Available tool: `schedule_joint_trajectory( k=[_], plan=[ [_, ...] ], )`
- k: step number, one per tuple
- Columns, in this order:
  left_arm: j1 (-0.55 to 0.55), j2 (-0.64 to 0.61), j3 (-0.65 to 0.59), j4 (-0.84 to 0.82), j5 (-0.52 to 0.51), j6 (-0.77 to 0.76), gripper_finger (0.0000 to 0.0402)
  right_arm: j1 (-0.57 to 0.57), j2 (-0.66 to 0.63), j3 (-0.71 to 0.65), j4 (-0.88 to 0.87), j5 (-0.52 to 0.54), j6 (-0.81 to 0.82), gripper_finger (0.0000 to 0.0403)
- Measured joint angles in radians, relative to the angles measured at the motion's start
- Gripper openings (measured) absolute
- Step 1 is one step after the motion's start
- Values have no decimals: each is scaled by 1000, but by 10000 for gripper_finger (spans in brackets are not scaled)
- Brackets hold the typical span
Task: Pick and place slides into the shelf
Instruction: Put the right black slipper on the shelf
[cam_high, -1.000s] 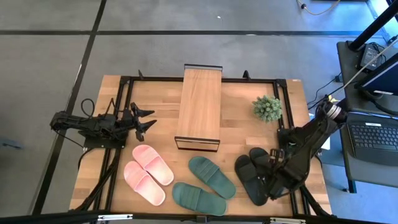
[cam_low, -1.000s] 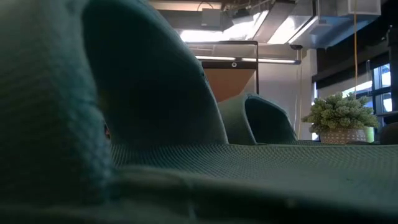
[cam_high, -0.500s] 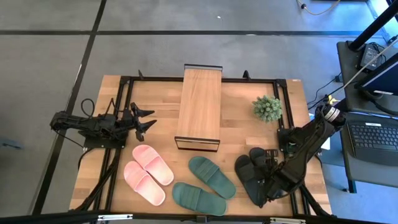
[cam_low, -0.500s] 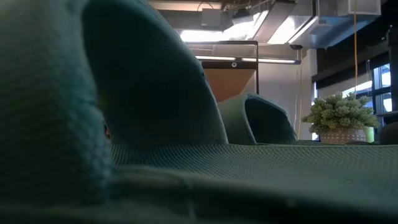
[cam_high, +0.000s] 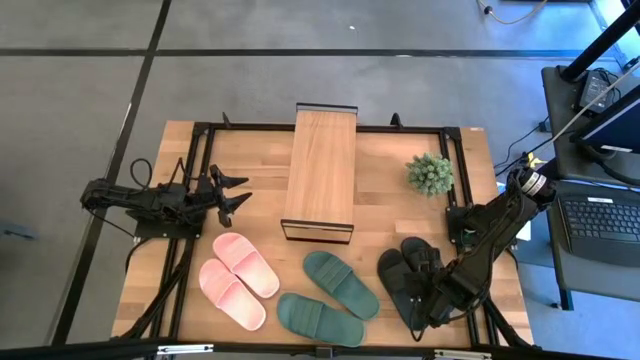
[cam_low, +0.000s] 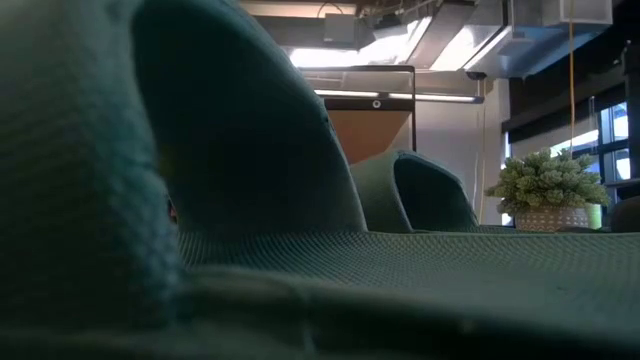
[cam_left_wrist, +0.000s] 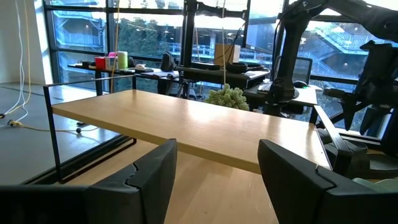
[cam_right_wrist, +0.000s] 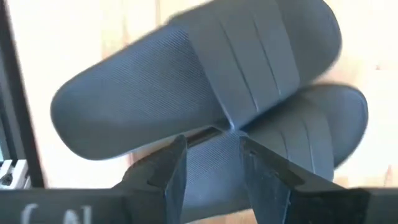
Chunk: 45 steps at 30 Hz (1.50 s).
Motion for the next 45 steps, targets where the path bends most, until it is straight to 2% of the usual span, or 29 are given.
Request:
schedule_joint_trajectory(
  k=[4,11,22,32,40,45],
  plan=[
    [0,0,0,0,0,0,217,0,0,0,-55,-4,109,146],
    [0,0,0,0,0,0,217,1,0,0,-60,-7,105,147],
    [0,0,0,0,0,0,217,0,0,0,-69,0,133,206],
    [0,0,0,0,0,0,217,0,0,0,70,2,156,220],
    [0,0,0,0,0,0,217,0,0,0,98,54,162,220],
    [0,0,0,0,0,0,217,0,5,-1,135,155,166,220]
  ],
)
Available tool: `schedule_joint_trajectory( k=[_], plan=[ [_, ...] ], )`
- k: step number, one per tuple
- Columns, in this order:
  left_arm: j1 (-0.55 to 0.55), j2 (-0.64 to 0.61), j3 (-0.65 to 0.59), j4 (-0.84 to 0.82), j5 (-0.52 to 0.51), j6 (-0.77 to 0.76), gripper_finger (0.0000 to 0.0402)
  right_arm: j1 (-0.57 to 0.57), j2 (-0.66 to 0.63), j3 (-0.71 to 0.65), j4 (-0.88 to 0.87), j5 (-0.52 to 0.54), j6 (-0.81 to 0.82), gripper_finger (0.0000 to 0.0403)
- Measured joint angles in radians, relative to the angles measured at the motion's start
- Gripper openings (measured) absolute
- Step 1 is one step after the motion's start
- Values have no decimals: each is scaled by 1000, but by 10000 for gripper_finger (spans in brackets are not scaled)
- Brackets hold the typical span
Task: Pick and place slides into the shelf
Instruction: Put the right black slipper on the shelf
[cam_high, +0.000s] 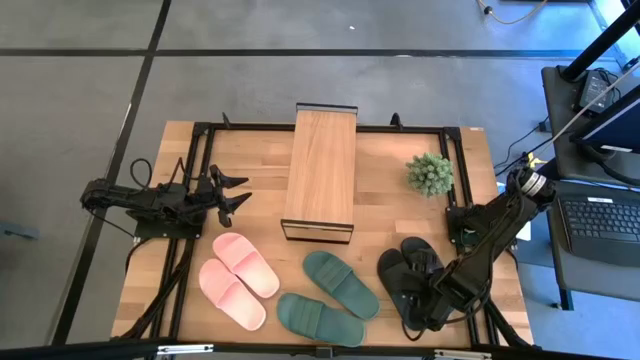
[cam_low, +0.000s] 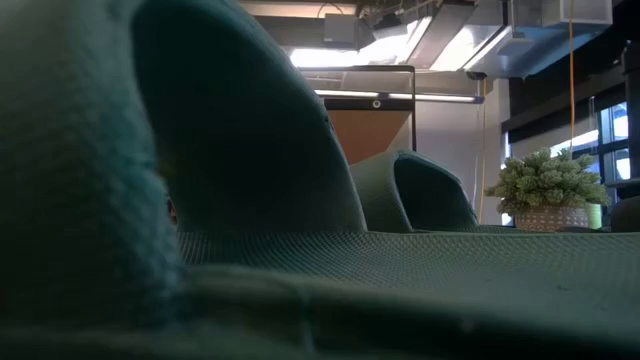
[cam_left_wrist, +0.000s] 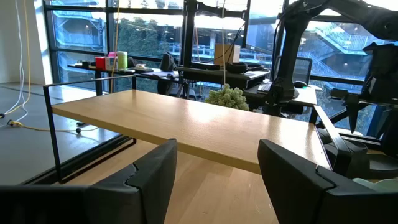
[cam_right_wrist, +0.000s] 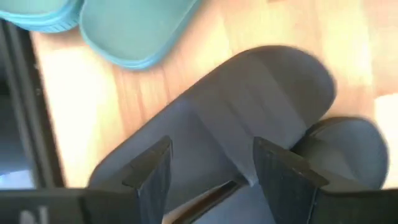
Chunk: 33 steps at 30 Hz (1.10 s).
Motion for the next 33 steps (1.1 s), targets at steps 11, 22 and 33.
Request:
schedule_joint_trajectory(
  k=[11,22,33],
  plan=[
    [0,0,0,0,0,0,217,-1,80,0,-34,-50,-61,220],
    [0,0,0,0,0,0,217,32,90,-1,-319,-108,-4,220],
    [0,0,0,0,0,0,217,55,90,-117,-301,-75,5,220]
  ],
)
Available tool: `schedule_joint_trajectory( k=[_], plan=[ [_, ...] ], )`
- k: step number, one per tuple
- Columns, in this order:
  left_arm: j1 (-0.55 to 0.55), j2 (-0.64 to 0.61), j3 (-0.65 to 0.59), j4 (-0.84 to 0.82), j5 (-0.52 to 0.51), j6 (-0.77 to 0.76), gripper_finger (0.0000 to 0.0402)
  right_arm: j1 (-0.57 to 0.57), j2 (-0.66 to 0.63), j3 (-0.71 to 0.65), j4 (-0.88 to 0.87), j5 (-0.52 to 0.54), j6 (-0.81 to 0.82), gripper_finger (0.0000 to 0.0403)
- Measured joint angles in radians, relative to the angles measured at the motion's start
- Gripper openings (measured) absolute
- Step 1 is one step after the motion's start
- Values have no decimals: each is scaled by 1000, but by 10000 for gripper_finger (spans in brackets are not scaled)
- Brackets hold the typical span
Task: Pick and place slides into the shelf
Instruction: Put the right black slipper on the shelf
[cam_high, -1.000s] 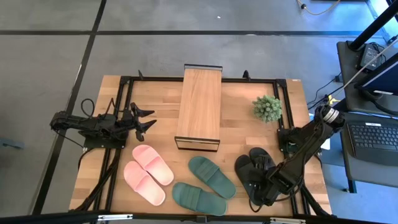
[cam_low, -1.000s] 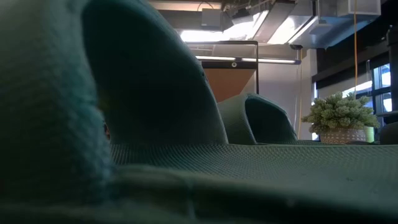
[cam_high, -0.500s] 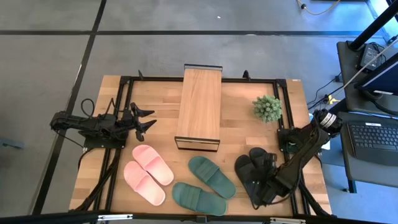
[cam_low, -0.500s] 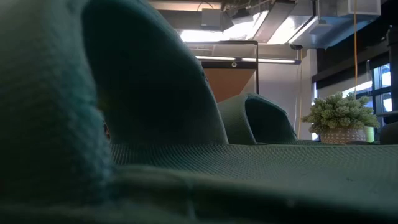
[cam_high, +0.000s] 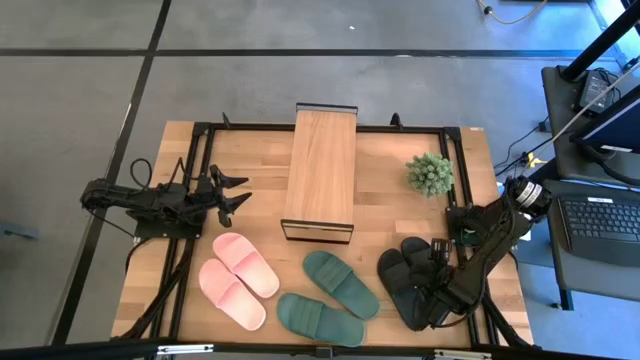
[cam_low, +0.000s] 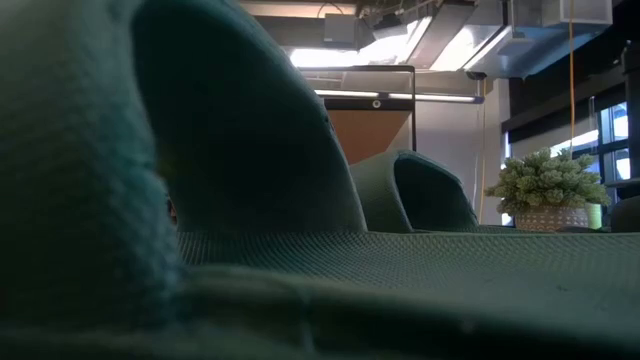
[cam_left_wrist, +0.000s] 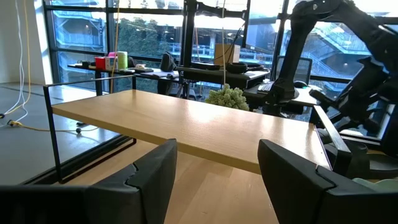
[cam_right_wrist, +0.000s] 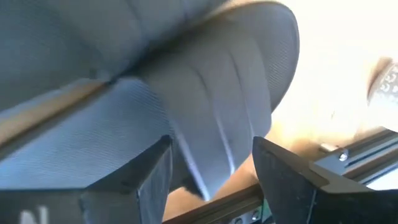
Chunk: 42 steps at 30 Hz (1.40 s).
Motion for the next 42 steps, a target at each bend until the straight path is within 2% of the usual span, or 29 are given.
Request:
schedule_joint_trajectory(
  k=[4,8,21,26,33,36,42],
  plan=[
    [0,0,0,0,0,0,217,0,0,-45,2,2,2,217],
    [0,0,0,0,0,0,217,0,0,-68,4,2,-1,189],
    [0,0,0,0,0,0,217,0,0,-71,-2,10,-13,20],
    [0,0,0,0,0,0,217,0,-1,-68,-48,10,9,17],
    [0,0,0,0,0,0,217,0,0,44,-284,0,40,12],
    [0,0,0,0,0,0,217,0,-11,114,-294,104,18,12],
    [0,0,0,0,0,0,217,-9,-43,231,-300,535,-93,12]
  ],
)
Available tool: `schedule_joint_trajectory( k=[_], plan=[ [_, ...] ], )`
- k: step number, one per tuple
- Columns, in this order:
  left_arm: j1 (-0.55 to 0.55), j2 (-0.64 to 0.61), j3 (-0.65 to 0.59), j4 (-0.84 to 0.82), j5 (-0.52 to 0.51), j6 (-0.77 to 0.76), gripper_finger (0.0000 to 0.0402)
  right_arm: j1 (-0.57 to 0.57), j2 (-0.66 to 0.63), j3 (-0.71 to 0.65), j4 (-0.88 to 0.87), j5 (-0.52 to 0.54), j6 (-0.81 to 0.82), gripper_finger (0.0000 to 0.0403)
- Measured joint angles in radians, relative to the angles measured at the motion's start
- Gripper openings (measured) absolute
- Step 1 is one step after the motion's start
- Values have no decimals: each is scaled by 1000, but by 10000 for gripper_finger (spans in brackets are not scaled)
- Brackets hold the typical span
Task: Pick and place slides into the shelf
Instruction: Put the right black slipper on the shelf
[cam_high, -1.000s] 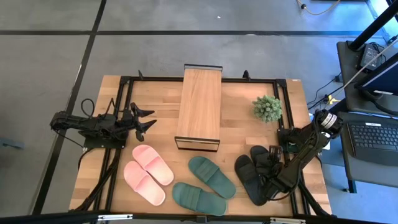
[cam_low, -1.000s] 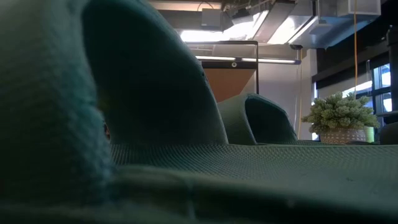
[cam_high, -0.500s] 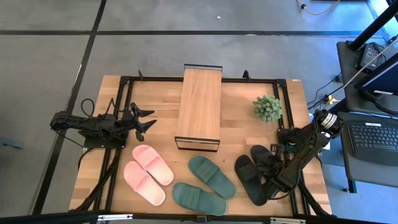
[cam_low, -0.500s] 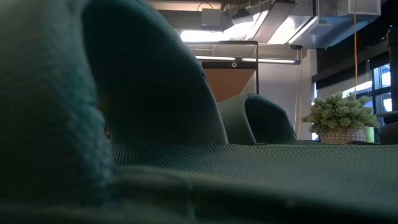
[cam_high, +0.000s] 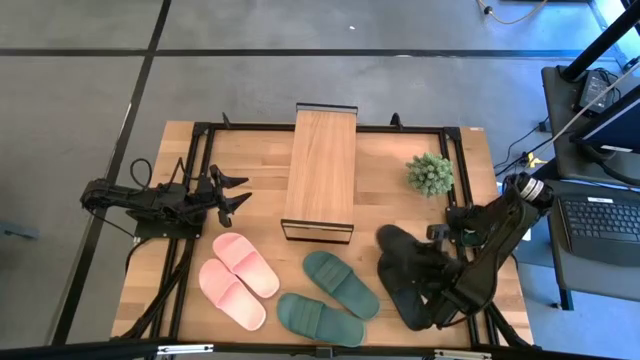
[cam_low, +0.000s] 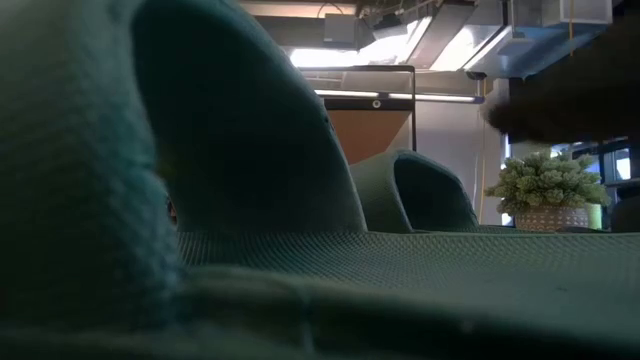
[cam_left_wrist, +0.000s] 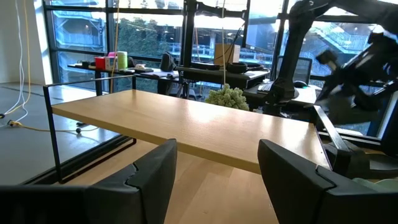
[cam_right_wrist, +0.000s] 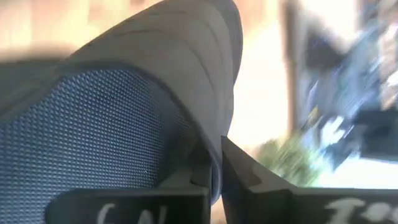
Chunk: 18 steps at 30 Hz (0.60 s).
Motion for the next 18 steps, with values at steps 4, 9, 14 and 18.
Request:
schedule_joint_trajectory(
  k=[4,9,14,18],
  plan=[
    [0,0,0,0,0,0,217,-20,-3,87,-2,203,-159,12],
    [0,0,0,-1,0,0,217,-69,-3,193,11,397,-455,12],
    [0,0,0,-2,0,0,217,-178,-3,297,17,491,-747,12],
    [0,0,0,-9,0,0,217,-296,-3,388,35,490,-894,12]
  ],
)
